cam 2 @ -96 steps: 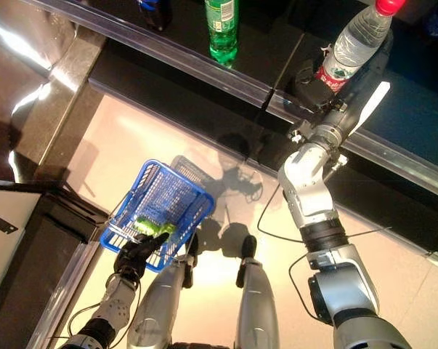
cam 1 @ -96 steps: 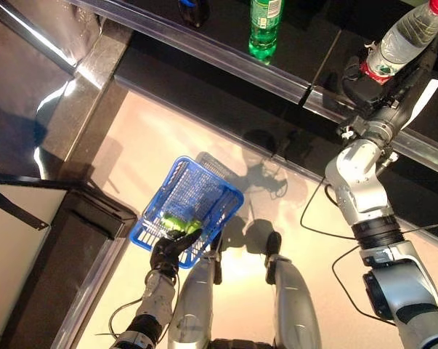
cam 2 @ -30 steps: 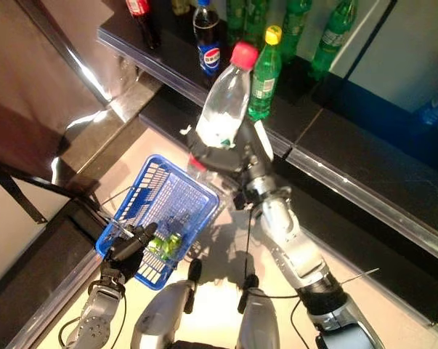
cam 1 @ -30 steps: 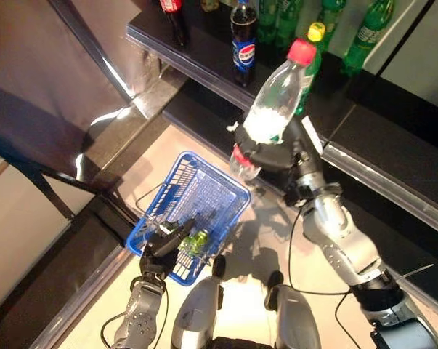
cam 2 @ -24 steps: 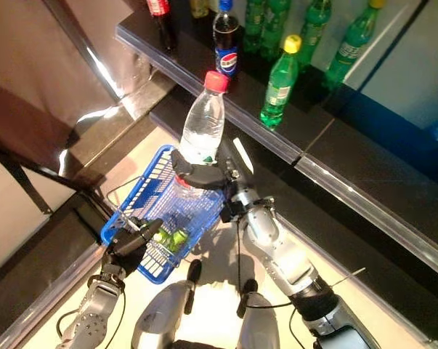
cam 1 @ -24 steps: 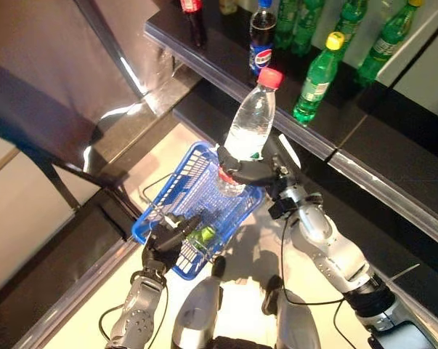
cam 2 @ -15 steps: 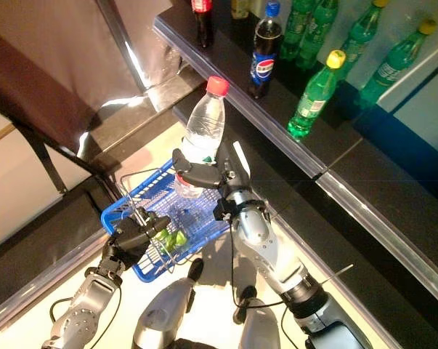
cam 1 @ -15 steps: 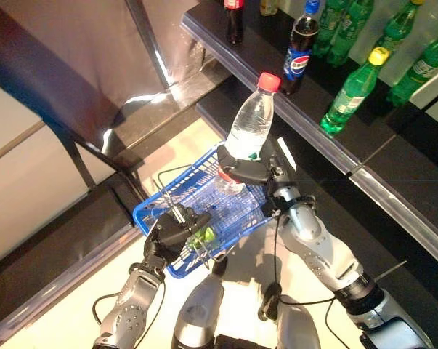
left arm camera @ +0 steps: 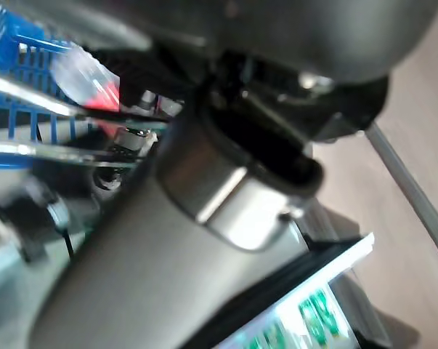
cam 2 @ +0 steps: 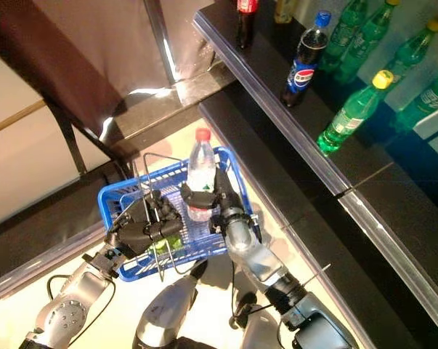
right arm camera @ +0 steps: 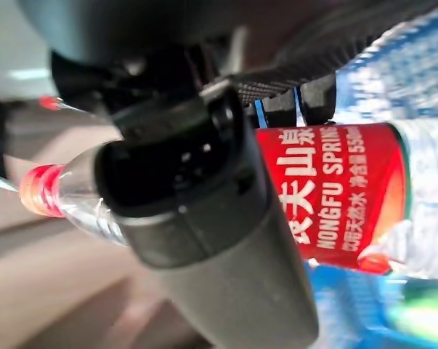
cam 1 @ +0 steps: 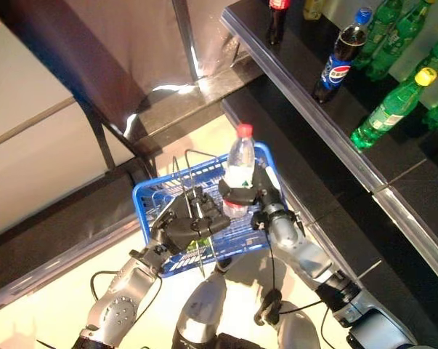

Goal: Pick up the drink and place into the basket.

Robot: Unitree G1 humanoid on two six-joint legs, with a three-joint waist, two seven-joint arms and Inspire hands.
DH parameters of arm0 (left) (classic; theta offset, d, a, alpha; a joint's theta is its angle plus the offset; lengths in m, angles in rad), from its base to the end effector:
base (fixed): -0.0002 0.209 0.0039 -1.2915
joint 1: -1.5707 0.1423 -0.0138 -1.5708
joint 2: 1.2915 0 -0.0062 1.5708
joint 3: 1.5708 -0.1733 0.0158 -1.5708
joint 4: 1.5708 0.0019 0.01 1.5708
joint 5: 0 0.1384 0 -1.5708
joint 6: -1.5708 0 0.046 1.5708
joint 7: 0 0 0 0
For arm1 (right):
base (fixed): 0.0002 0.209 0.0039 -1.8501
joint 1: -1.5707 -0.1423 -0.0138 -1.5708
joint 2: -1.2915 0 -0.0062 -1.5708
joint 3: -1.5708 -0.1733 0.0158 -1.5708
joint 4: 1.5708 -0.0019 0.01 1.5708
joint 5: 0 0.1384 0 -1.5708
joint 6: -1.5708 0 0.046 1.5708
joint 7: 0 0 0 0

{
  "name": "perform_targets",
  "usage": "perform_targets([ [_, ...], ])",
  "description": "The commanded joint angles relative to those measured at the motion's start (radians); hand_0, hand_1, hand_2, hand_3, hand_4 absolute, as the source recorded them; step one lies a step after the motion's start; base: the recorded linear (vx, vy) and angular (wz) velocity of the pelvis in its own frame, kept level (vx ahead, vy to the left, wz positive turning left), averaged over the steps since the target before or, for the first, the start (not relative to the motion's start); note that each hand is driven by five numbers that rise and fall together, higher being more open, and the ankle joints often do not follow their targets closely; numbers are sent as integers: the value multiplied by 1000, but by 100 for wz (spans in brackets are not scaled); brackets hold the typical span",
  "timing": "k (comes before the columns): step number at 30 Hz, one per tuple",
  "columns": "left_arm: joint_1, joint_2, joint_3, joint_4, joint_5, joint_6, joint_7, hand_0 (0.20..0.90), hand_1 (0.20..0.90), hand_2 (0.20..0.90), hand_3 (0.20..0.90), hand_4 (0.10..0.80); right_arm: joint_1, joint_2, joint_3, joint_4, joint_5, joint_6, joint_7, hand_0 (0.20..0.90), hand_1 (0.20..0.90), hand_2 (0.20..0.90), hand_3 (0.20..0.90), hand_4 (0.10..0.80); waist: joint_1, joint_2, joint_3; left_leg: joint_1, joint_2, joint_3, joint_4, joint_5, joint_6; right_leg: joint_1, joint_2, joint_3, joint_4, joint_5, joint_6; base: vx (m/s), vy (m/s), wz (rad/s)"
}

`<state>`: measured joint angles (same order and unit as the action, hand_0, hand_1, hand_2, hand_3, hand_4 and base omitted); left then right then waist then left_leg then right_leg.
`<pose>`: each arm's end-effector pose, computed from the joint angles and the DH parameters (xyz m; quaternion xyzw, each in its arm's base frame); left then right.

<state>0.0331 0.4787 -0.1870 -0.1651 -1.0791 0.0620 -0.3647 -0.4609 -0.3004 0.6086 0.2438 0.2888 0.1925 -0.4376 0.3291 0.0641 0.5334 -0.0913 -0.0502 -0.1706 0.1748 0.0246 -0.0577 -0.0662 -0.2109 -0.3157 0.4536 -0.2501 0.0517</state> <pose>0.1940 0.1854 0.0774 -0.3031 -0.0051 -0.2934 0.9066 0.2546 -0.0860 0.0712 -0.1487 0.0417 0.0708 0.9855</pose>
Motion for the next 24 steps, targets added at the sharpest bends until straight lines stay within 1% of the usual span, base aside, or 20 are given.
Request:
perform_targets([
  [1, -143, -45, 28, -331, -50, -167, -207, 300, 300, 300, 200, 100, -138, 110, 55, -44, -129, -112, -4, 300, 300, 300, 200, 100, -14, -17, -174, -36, -45, -22, 134, -73, 31, 80, 38, -23, -124, 93, -53, 8, -26, 12],
  [3, -143, -27, 53, -339, -54, -174, -231, 300, 300, 300, 200, 100, -128, 108, 68, 26, -202, -121, 6, 300, 300, 300, 200, 100, -2, -12, -171, -38, -46, -28, 137, -74, 28, 81, 35, -27, -117, 85, -54, 9, -9, 4],
  [6, -144, -10, 73, -350, -58, -187, -248, 300, 300, 300, 200, 100, -119, 108, 89, 81, -267, -111, 0, 300, 300, 300, 200, 100, 8, -6, -169, -44, -49, -35, 139, -74, 26, 77, 31, -34, -109, 80, -54, 0, 0, 0],
  [10, -144, -1, 98, -358, -63, -206, -263, 300, 300, 300, 200, 100, -105, 103, 108, 181, -339, -109, -14, 300, 300, 300, 200, 100, 19, 3, -165, -52, -55, -44, 141, -74, 23, 69, 25, -43, -98, 74, -54, 4, -2, 2],
  [17, -149, 11, 122, -380, -71, -222, -285, 300, 300, 300, 200, 100, -68, 98, 125, 324, -335, -91, -63, 300, 300, 300, 200, 100, 30, 13, -157, -69, -59, -47, 151, -80, 22, 53, 15, -54, -81, 68, -50, 7, -12, 6],
  [20, -161, 24, 127, -391, -52, -243, -269, 300, 300, 300, 200, 100, -65, 99, 115, 394, -311, -109, -84, 300, 300, 300, 200, 100, 33, 17, -152, -70, -60, -49, 148, -83, 21, 54, 11, -57, -82, 70, -46, 19, -12, 11],
  [24, -181, 23, 114, -395, -51, -231, -257, 300, 300, 300, 200, 100, -59, 115, 103, 437, -263, -131, -121, 300, 300, 300, 200, 100, 33, 16, -148, -73, -63, -51, 154, -89, 23, 51, 10, -55, -79, 70, -43, 27, -5, 1],
])
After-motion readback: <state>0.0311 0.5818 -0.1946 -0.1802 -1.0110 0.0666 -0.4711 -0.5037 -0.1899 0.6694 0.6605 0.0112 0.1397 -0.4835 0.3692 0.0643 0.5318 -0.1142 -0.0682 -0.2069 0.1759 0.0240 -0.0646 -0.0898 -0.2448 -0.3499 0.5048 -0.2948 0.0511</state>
